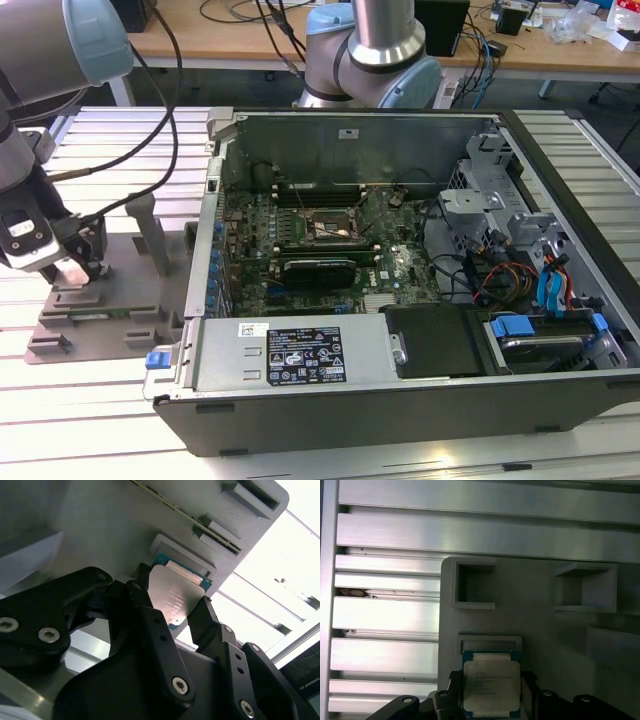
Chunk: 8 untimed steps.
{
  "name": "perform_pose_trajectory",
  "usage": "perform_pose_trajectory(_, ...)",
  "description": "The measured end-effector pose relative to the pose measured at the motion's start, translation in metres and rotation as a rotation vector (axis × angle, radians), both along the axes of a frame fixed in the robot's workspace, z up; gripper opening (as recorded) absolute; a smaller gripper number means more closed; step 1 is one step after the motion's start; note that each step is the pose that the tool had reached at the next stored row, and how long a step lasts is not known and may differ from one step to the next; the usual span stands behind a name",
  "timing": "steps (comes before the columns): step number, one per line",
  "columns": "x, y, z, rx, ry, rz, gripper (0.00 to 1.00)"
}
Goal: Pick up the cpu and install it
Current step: 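Pick up the cpu and move it towards the insertion slot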
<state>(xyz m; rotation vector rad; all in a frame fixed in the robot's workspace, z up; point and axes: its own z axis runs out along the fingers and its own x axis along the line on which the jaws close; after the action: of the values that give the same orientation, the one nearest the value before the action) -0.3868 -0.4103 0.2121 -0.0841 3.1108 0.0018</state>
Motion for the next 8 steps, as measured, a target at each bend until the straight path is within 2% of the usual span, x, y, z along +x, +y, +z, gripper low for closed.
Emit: perform_pose_trajectory(8,0.0000,0.0000,0.0030,-0.0001,0.0001,0.000,0.55)
